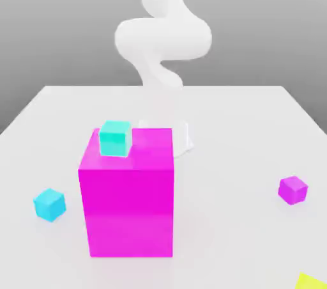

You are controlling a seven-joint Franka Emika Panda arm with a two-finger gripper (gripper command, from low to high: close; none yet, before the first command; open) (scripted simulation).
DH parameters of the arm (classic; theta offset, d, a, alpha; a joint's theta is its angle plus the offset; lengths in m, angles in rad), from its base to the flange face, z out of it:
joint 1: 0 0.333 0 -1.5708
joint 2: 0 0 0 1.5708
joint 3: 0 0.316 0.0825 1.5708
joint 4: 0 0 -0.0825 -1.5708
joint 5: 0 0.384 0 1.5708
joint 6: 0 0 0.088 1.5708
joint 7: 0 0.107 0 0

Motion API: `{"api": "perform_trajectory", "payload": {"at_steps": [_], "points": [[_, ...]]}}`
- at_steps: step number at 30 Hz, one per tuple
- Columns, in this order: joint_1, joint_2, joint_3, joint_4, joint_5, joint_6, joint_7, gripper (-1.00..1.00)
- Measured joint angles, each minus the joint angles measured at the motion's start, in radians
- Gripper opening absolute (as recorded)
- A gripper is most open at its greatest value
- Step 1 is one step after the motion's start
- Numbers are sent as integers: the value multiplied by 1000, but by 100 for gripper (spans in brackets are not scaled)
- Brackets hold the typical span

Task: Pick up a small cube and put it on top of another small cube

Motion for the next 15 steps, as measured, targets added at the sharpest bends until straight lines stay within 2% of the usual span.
{"api": "perform_trajectory", "payload": {"at_steps": [15], "points": [[121, 94, -396, -106, -232, 62, -749, 0]]}}
